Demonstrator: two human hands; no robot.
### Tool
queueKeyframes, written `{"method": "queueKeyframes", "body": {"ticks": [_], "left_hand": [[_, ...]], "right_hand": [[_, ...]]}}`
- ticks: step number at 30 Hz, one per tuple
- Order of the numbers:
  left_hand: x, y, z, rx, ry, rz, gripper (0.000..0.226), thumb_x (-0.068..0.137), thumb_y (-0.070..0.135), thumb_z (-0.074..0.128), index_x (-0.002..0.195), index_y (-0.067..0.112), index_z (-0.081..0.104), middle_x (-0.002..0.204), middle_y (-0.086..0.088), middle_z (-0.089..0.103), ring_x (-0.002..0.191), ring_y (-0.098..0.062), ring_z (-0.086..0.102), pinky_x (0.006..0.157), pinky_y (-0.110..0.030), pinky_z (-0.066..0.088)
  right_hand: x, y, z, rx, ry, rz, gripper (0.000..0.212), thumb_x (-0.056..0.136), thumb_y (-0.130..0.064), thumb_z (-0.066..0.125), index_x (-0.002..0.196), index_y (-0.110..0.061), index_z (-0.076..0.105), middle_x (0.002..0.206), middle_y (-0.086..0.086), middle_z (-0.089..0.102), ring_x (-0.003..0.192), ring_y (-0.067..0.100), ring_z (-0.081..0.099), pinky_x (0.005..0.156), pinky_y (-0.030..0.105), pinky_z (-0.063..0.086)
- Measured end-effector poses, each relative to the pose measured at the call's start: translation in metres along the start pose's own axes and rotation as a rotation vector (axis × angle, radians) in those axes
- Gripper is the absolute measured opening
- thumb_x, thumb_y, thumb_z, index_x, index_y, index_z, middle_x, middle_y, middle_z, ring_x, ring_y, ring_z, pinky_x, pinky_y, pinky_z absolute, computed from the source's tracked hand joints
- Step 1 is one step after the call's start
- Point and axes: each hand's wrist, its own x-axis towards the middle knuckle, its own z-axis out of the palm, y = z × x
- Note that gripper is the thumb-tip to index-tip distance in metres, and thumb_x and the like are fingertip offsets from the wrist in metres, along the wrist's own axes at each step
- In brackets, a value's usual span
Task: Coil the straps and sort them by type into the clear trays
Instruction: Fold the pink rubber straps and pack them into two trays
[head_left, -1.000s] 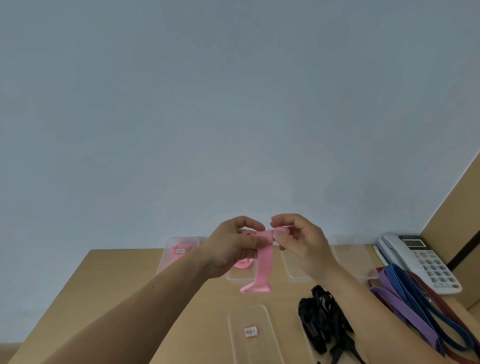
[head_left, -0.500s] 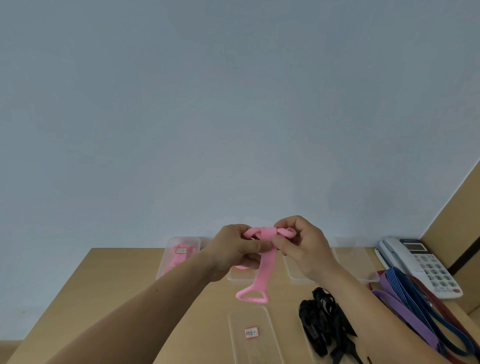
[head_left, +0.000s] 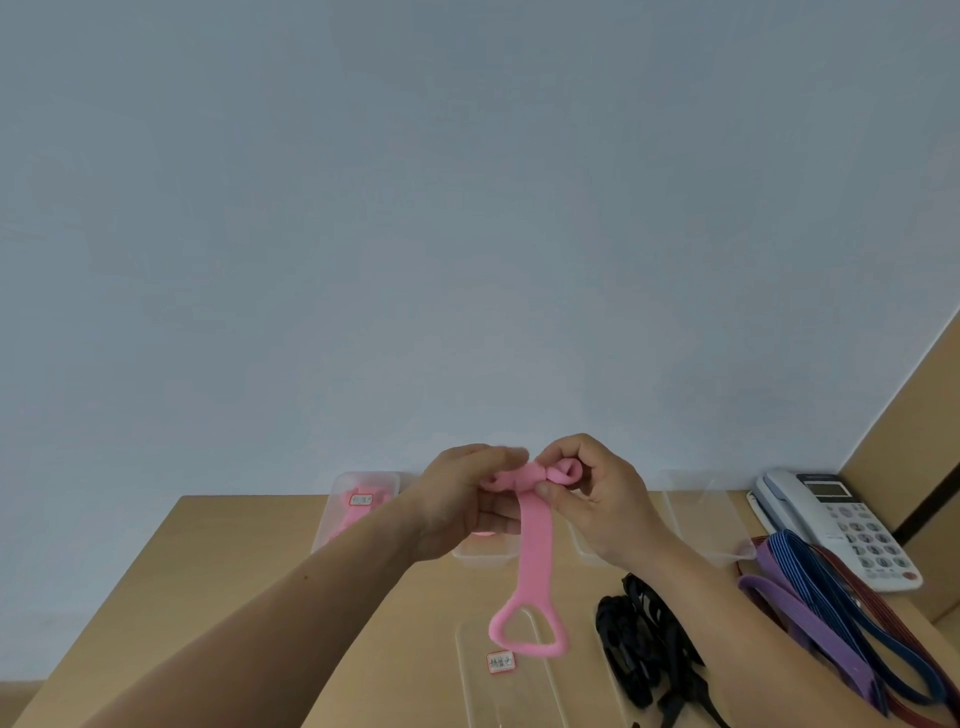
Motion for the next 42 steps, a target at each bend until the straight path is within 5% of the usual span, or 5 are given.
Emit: {"method": "queueKeyframes", "body": {"ticks": [4, 10, 19, 24, 42], "left_hand": [[0.003, -0.003, -0.001, 0.039, 0.072, 0.022, 0.015, 0.089, 0.009, 0.069, 0.099, 0.0, 0.061, 0.086, -0.02, 0.072, 0.083, -0.036, 0.072, 0.075, -0.04, 0.059], [0.007, -0.005, -0.003, 0.032, 0.148, 0.111, 0.023, 0.08, -0.006, 0.074, 0.097, 0.005, 0.063, 0.084, -0.01, 0.066, 0.074, -0.027, 0.07, 0.07, -0.037, 0.057], [0.006, -0.006, -0.003, 0.197, 0.131, 0.194, 0.057, 0.072, 0.016, 0.083, 0.121, 0.014, 0.056, 0.115, -0.013, 0.061, 0.085, -0.024, 0.071, 0.081, -0.041, 0.06], [0.002, -0.006, -0.004, 0.175, -0.013, 0.043, 0.046, 0.09, 0.022, 0.073, 0.12, -0.008, 0.054, 0.11, -0.023, 0.071, 0.104, -0.034, 0.07, 0.093, -0.048, 0.056], [0.0, 0.001, -0.006, 0.062, -0.005, 0.039, 0.027, 0.078, 0.022, 0.075, 0.095, 0.004, 0.066, 0.097, -0.022, 0.071, 0.089, -0.035, 0.068, 0.089, -0.049, 0.055]], "right_hand": [[-0.002, 0.0, 0.001, 0.045, -0.033, 0.05, 0.027, 0.081, 0.003, 0.07, 0.092, -0.021, 0.065, 0.092, -0.006, 0.069, 0.087, 0.017, 0.065, 0.079, 0.038, 0.057], [0.003, 0.0, -0.003, 0.223, -0.026, 0.171, 0.023, 0.081, -0.009, 0.068, 0.102, -0.017, 0.064, 0.103, 0.001, 0.069, 0.091, 0.016, 0.066, 0.079, 0.028, 0.055], [0.006, 0.003, 0.003, 0.268, -0.053, 0.241, 0.01, 0.094, -0.01, 0.063, 0.102, -0.013, 0.068, 0.07, 0.001, 0.069, 0.063, 0.016, 0.065, 0.058, 0.026, 0.052], [0.006, 0.004, 0.002, 0.284, -0.02, 0.213, 0.014, 0.091, -0.007, 0.067, 0.102, -0.016, 0.069, 0.074, 0.002, 0.069, 0.063, 0.016, 0.066, 0.06, 0.023, 0.051], [0.001, 0.002, 0.008, 0.266, -0.048, 0.109, 0.031, 0.075, -0.01, 0.071, 0.094, -0.034, 0.069, 0.098, 0.002, 0.071, 0.094, 0.027, 0.066, 0.086, 0.039, 0.057]]}}
